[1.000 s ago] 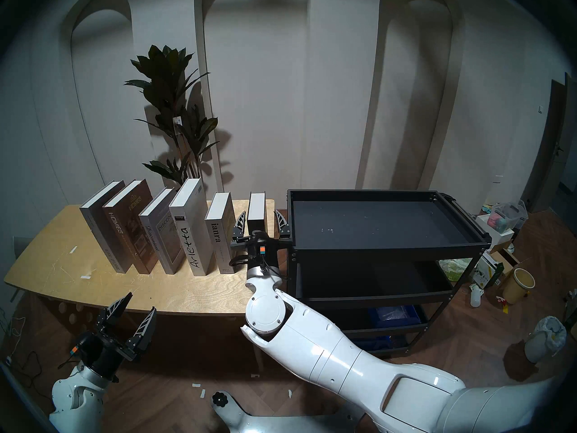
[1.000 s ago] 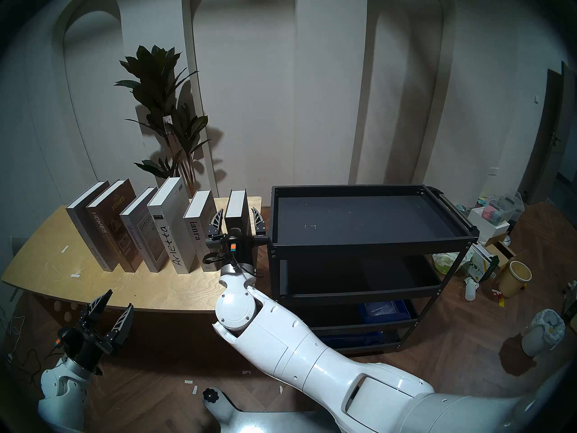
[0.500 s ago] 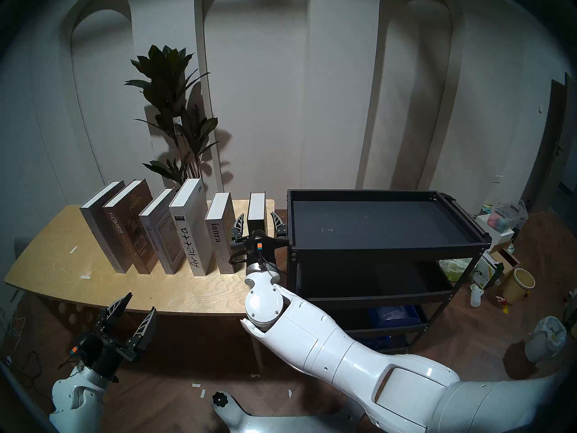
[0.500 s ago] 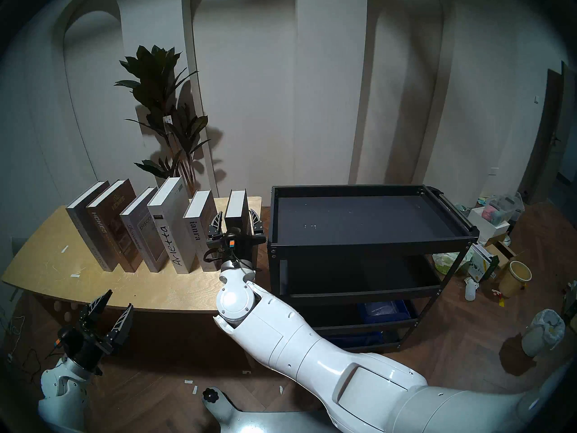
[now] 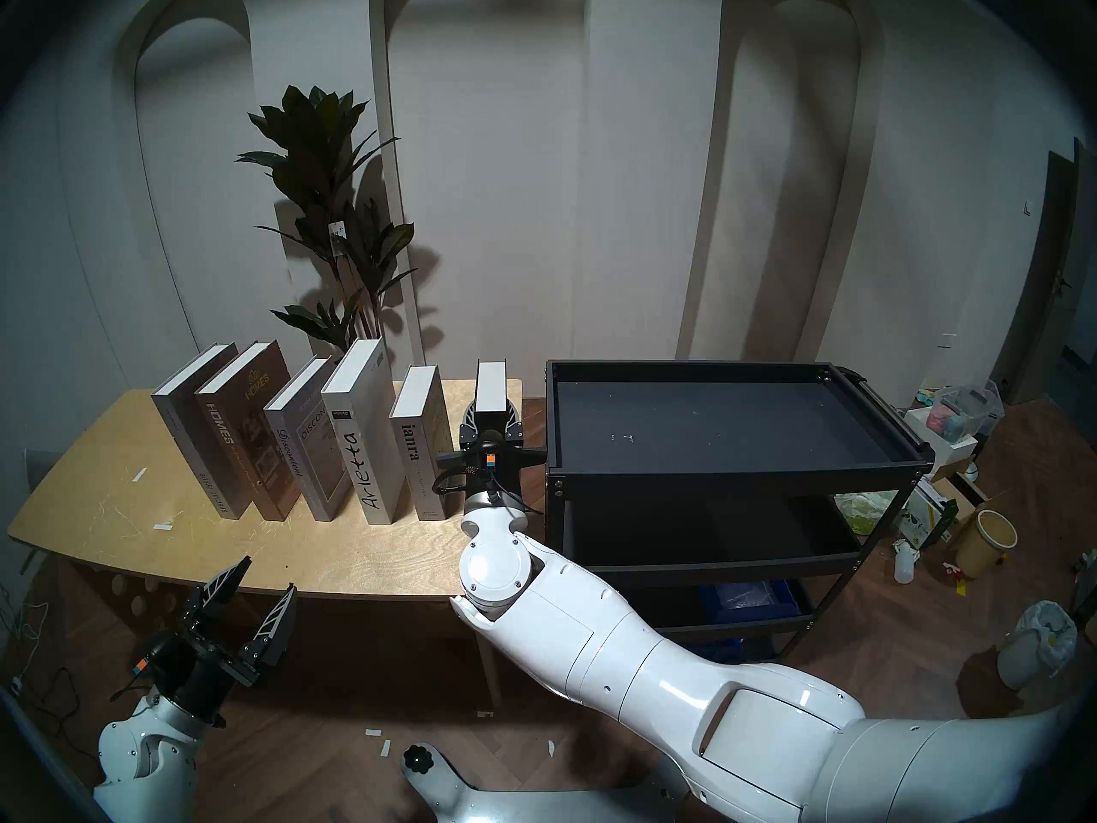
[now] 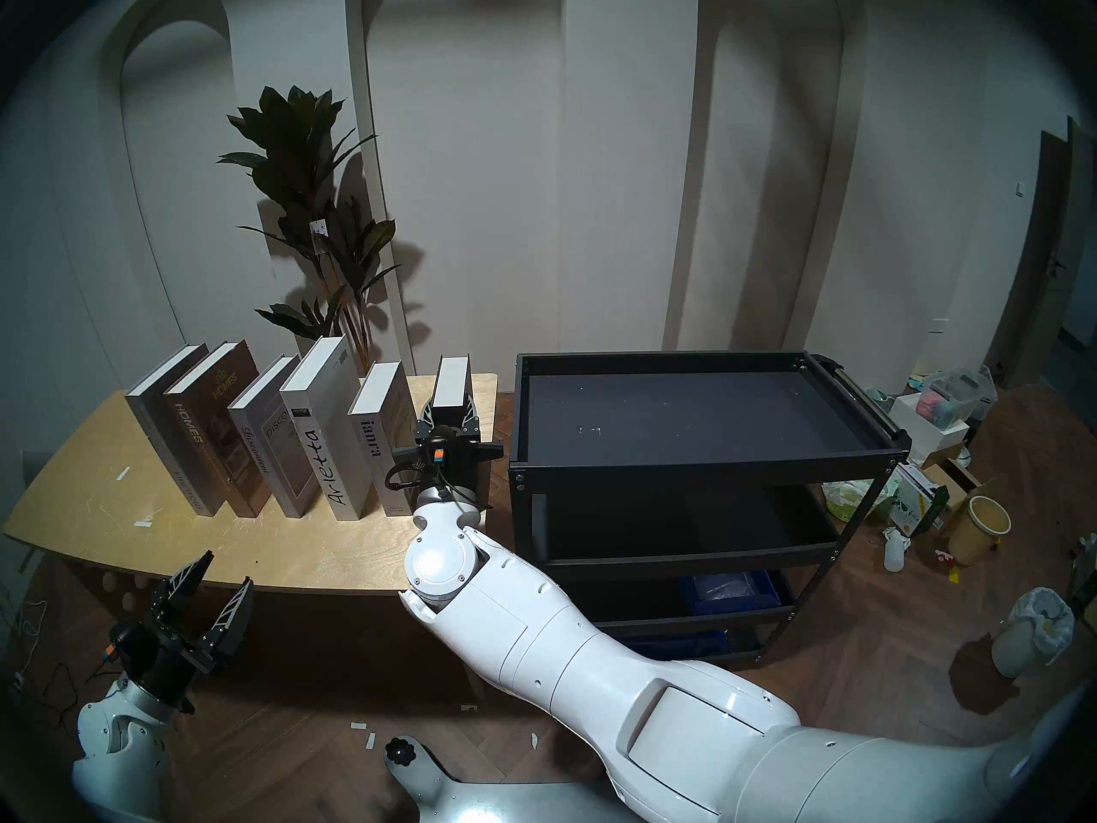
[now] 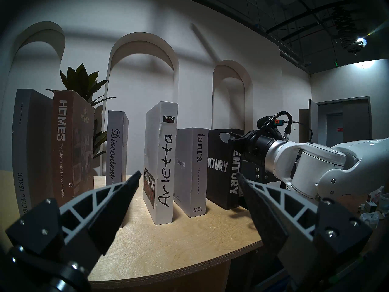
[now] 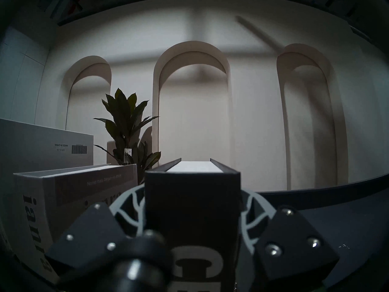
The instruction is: Move the books from the display table onto the shelf, standing them upright with spines facing out and tallest at one end
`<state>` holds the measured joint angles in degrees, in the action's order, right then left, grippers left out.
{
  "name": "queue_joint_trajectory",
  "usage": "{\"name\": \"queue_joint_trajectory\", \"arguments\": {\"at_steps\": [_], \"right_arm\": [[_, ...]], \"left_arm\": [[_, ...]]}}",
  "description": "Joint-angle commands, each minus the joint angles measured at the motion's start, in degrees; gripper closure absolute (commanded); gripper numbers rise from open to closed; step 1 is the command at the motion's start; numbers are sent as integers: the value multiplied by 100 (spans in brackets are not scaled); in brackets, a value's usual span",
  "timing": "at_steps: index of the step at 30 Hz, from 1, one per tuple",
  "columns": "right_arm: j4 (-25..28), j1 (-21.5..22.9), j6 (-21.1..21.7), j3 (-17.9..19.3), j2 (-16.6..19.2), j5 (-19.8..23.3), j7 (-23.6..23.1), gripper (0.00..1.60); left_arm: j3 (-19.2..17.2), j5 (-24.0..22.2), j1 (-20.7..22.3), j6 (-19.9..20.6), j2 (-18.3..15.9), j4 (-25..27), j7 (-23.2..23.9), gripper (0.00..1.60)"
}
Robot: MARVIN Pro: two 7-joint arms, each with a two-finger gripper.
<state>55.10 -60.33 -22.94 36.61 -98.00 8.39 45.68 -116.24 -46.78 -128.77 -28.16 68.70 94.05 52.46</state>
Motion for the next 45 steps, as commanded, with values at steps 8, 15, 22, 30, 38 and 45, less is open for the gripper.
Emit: {"name": "queue_joint_trajectory", "arguments": {"at_steps": [8, 15, 22, 30, 38, 45], "right_arm": [[935, 231, -71, 158, 282, -258, 262, 160], [1421, 280, -53, 215, 577, -337, 221, 160], [1957, 237, 78, 291, 967, -315, 77, 160], [2527, 67, 344, 530, 1630, -256, -102, 160], [3132, -165, 837, 1231, 2235, -94, -425, 160], [3554, -190, 1143, 1800, 2806, 173, -823, 160]], "left_arm": [[-4, -2, -2, -10, -8, 76, 16, 0], [-3, -3, -1, -10, -9, 75, 16, 0], [-4, -3, -2, -10, -9, 76, 17, 0], [-2, -3, 2, -11, -10, 69, 19, 0], [0, -4, 9, -12, -12, 57, 18, 0], [2, -4, 12, -12, -13, 50, 18, 0]]}}
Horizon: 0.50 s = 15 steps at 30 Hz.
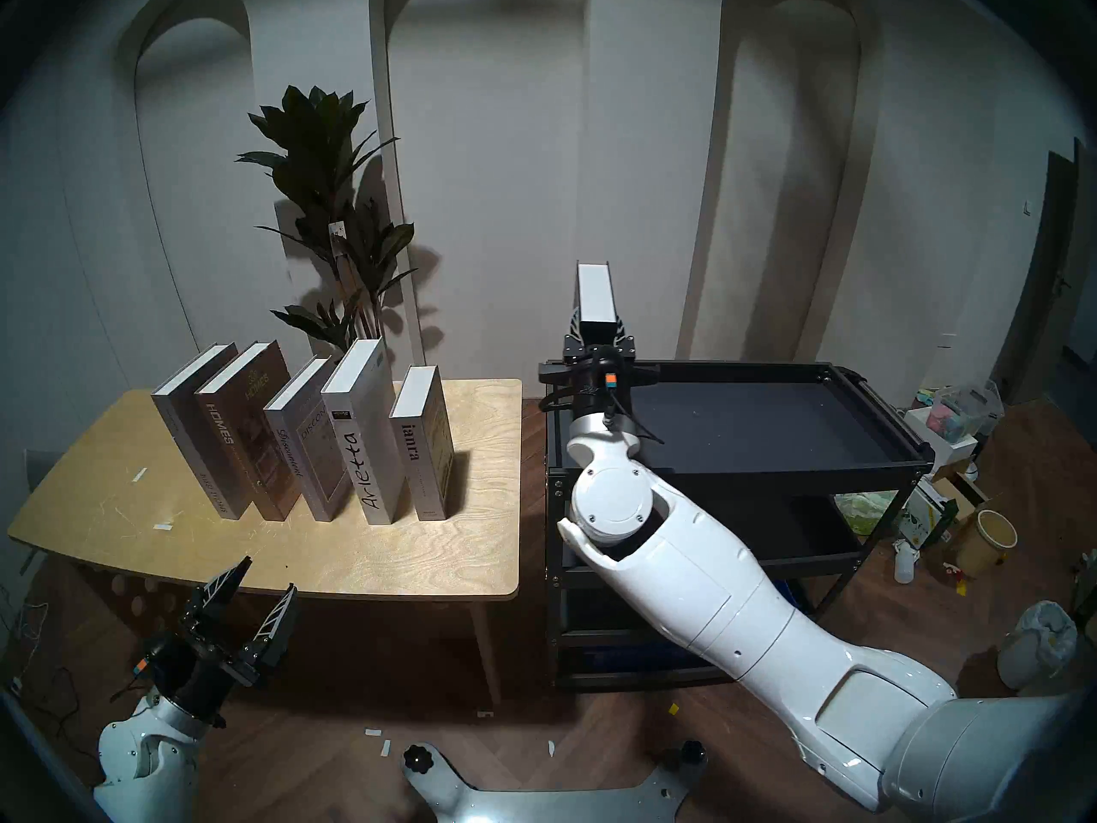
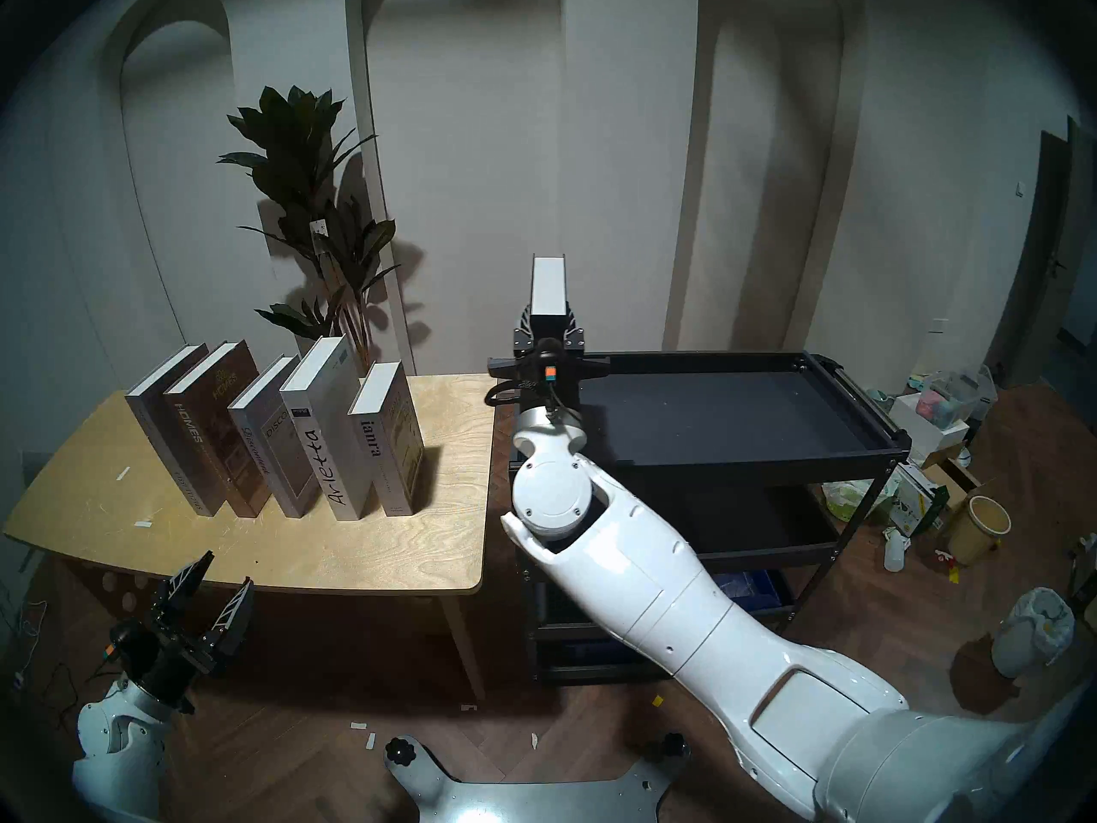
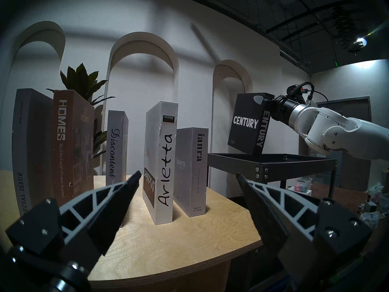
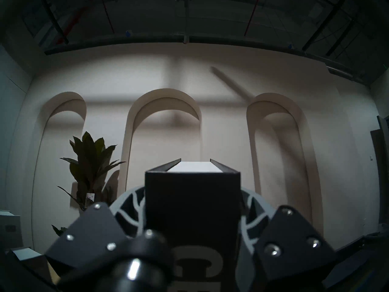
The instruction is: Move the books from the display table onto the shelf, standing them upright with spines facing out and tallest at one end
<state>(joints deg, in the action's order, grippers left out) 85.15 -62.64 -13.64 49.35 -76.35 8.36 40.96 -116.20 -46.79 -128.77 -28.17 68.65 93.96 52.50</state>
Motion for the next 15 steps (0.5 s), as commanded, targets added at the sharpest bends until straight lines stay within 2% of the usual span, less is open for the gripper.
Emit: {"name": "queue_joint_trajectory", "arguments": {"at_steps": [1, 8, 15], "right_arm": [[548, 47, 248, 641, 641, 214, -409, 160], [654, -16, 580, 1207, 1146, 573, -1004, 160], [573, -149, 918, 1741, 1699, 1008, -1874, 160]], "left_arm": [[-2, -3, 12, -11, -9, 58, 14, 0], [-1, -3, 14, -12, -10, 54, 14, 0], [0, -3, 15, -12, -11, 52, 14, 0]]}}
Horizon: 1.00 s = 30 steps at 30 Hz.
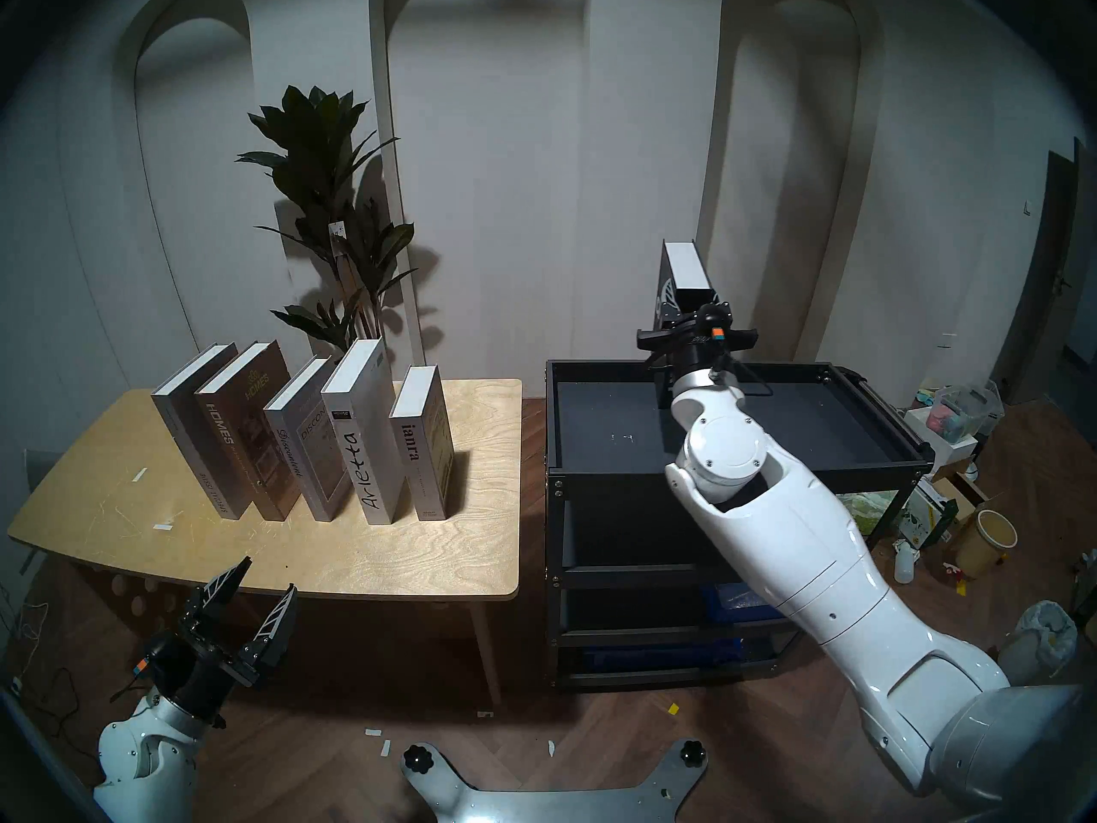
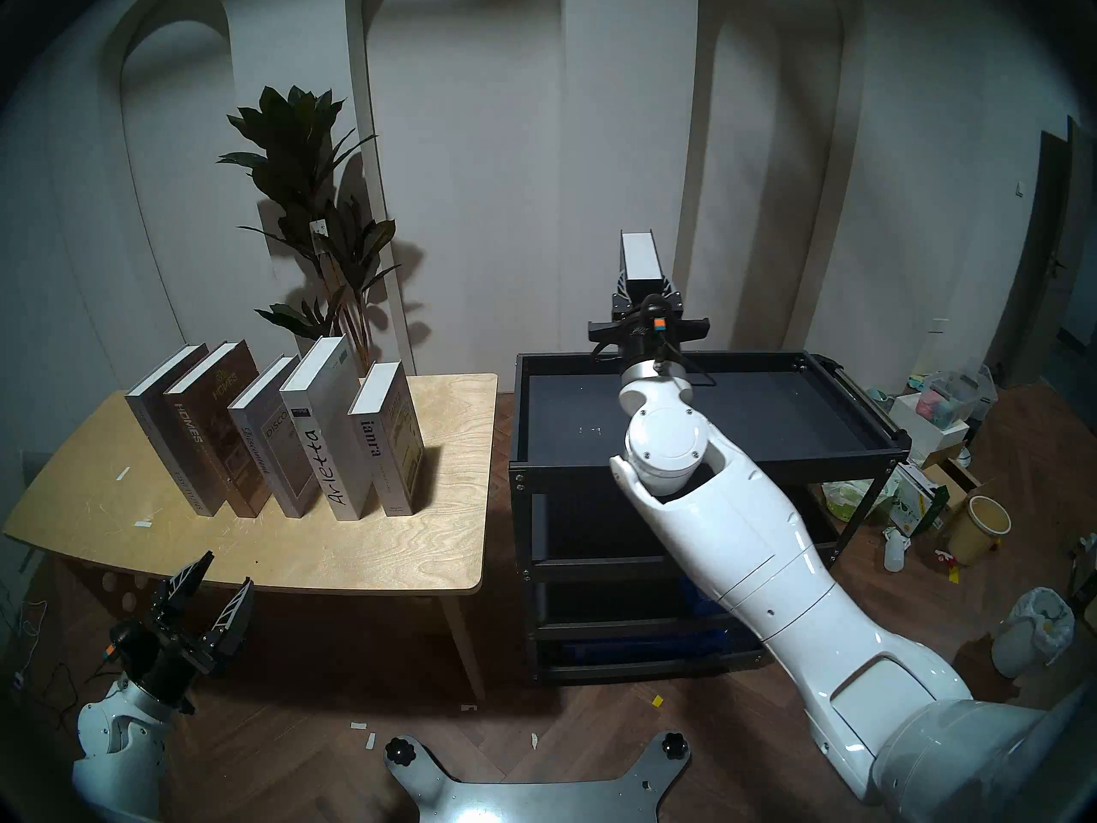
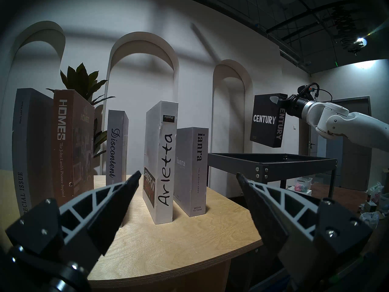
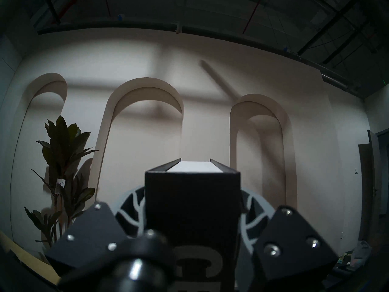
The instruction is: Move the books from the display table onto the shelf, standing them upright with spines facing out and tallest at one end
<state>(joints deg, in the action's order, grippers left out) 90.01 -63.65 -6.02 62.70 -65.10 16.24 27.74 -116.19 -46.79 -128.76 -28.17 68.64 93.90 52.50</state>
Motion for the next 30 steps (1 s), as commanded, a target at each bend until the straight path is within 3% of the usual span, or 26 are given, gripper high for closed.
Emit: {"name": "queue_joint_trajectory", "arguments": {"at_steps": [1, 14, 24, 30], "right_arm": [[60, -49, 194, 511, 641, 261, -664, 160], [-189, -239, 369, 1539, 1475, 1172, -2055, 160], [-572, -559, 170, 1907, 2153, 2013, -3164, 160], [-1037, -486, -44, 2113, 2295, 2244, -3805, 160]], "left_arm": [[-1, -3, 14, -12, -9, 58, 14, 0], [-2, -4, 10, -13, -9, 67, 16, 0], [-5, -5, 2, -13, -7, 80, 18, 0], [-7, -5, -1, -12, -6, 86, 17, 0]]}}
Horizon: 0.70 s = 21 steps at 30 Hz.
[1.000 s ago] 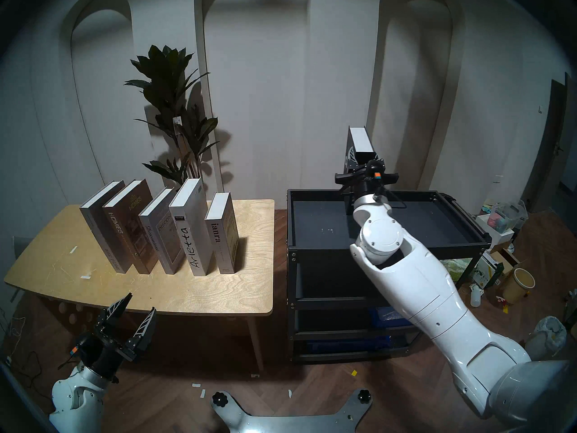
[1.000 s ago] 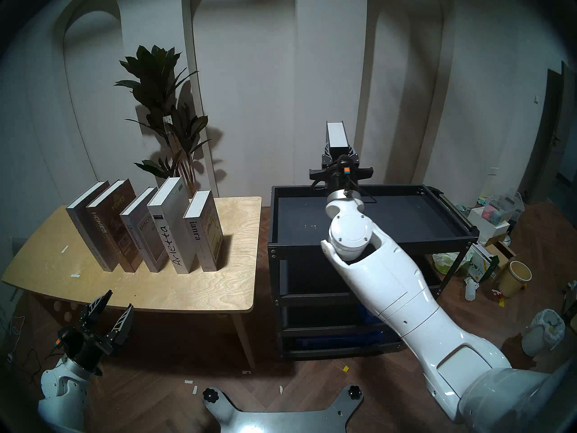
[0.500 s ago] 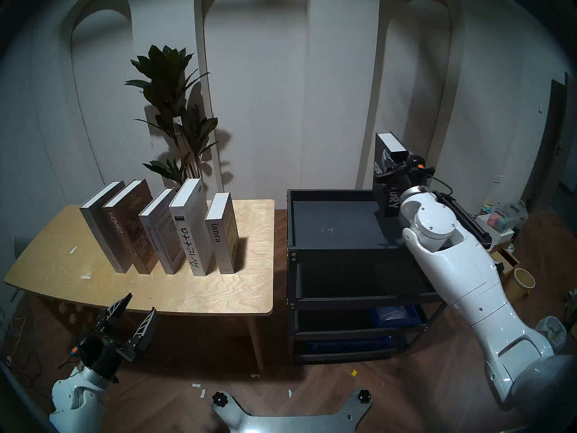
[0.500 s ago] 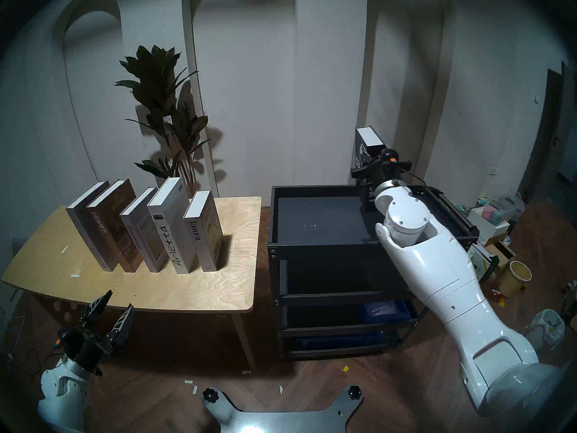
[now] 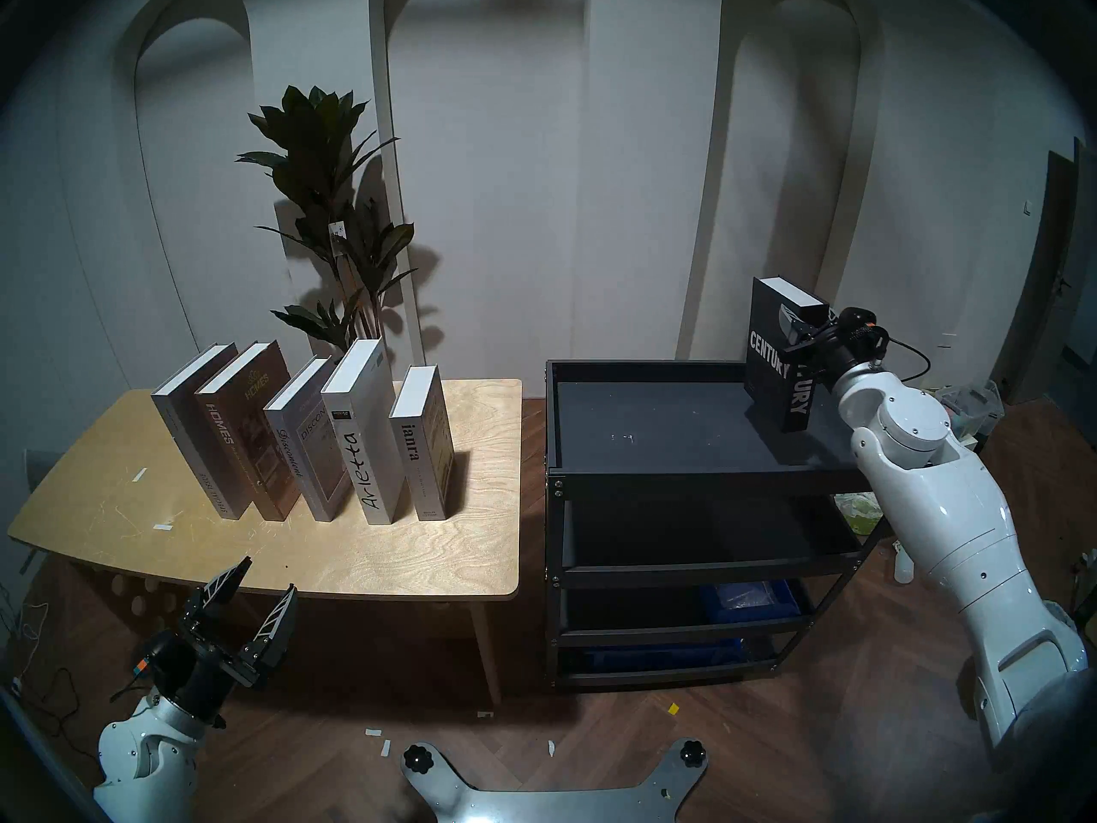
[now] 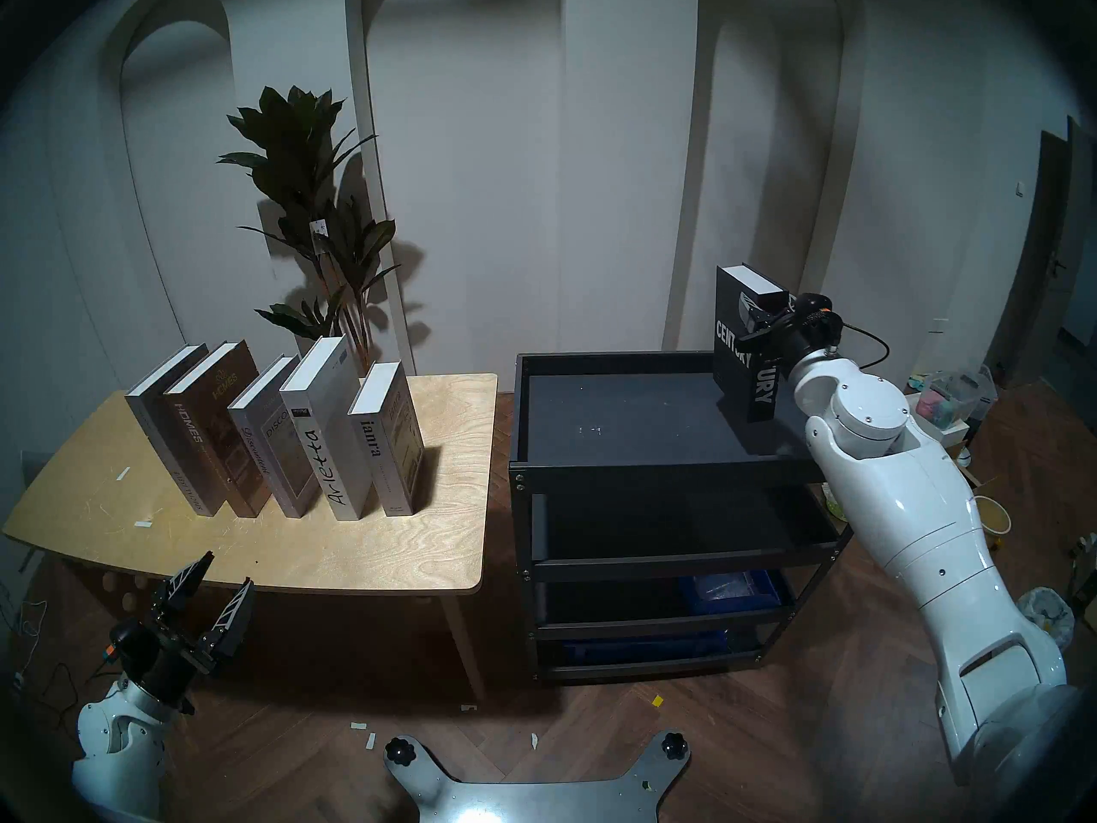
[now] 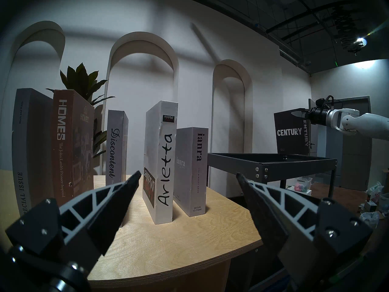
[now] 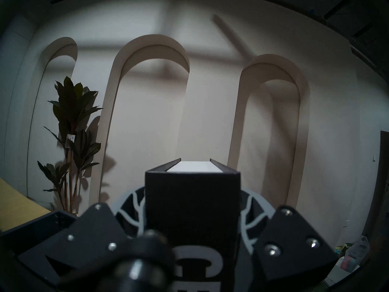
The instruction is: Move the books from the display table onto the shelf, standing them upright with spines facing out and tallest at one end
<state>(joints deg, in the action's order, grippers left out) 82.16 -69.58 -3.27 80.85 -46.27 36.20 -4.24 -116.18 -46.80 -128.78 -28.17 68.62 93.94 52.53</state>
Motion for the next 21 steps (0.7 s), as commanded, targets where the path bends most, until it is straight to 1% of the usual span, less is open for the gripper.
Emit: {"name": "queue_joint_trajectory", "arguments": {"at_steps": [1, 7, 8, 12, 13, 16, 18, 19, 21], "right_arm": [[-344, 156, -366, 331, 415, 223, -670, 160], [-557, 266, -562, 462, 493, 187, -844, 160], [-627, 254, -690, 525, 488, 193, -879, 160], [-879, 291, -1032, 613, 364, 146, -811, 160], [-879, 291, -1032, 613, 364, 146, -811, 160], [-1111, 316, -1214, 645, 254, 176, -762, 160], [-1212, 351, -1240, 623, 234, 169, -777, 160], [-1390, 430, -1267, 588, 210, 175, -843, 160], [-1512, 503, -1216, 544, 262, 181, -962, 160]], "left_arm": [[-7, -5, 1, -12, -4, 81, 14, 0], [-7, -5, 1, -12, -5, 80, 14, 0], [-7, -5, 0, -12, -4, 82, 13, 0], [-8, -4, -2, -11, -3, 86, 12, 0], [-8, -4, -2, -11, -3, 86, 12, 0], [-10, -3, -6, -9, -2, 92, 10, 0], [-10, -2, -7, -8, -2, 94, 9, 0], [-11, -2, -8, -8, -1, 96, 8, 0], [-11, -2, -9, -8, -1, 96, 7, 0]]}}
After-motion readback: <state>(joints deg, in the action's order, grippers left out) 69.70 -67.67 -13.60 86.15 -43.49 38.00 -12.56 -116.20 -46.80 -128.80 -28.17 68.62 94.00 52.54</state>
